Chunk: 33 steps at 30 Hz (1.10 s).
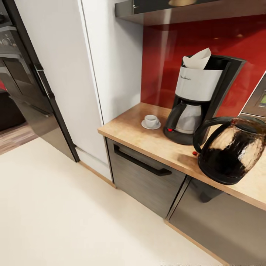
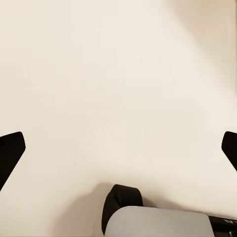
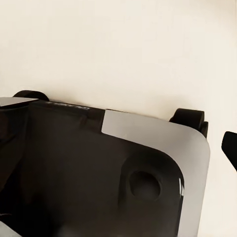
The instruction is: Set up a coffee station on the kitchen countertop: keep the coffee maker on the countertop, move the bottle of coffee from the kitchen shelf to the counter next to the coffee maker, place a paper coffee filter on top of the coffee maker, put the saucer next to the coffee maker with the coffee cup on the saucer, and place the electric kettle next to the coffee maker.
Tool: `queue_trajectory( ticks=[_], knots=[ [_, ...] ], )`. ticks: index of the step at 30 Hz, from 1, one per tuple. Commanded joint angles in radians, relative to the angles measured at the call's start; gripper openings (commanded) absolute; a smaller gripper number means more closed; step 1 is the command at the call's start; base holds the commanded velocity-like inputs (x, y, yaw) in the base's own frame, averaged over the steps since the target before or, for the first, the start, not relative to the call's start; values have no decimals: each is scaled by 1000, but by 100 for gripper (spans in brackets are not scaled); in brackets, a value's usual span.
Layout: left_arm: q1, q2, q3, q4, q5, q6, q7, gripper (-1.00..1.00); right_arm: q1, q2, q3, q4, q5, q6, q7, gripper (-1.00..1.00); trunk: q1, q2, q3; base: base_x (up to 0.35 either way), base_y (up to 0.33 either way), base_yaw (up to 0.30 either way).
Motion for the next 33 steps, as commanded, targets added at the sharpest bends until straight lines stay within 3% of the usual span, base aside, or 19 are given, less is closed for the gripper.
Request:
queue_trajectory(
  ticks=[1, 8, 21, 33],
  knots=[
    [-1, 0, 3, 1, 5, 0, -7, 100, -1, 0, 9, 0, -5, -6, 1, 100, 0, 0, -1, 0, 0, -191],
    [-1, 0, 3, 1, 5, 0, -7, 100, -1, 0, 9, 0, -5, -6, 1, 100, 0, 0, -1, 59, 69, -212],
    [-1, 0, 3, 1, 5, 0, -7, 100, 0, 0, 9, 0, -4, -6, 1, 100, 0, 0, -1, 186, 216, -65],
    [-1, 0, 4, 1, 5, 0, -7, 100, 0, 0, 9, 0, -5, -6, 1, 100, 0, 0, 0, 52, 57, -245]
  ],
)
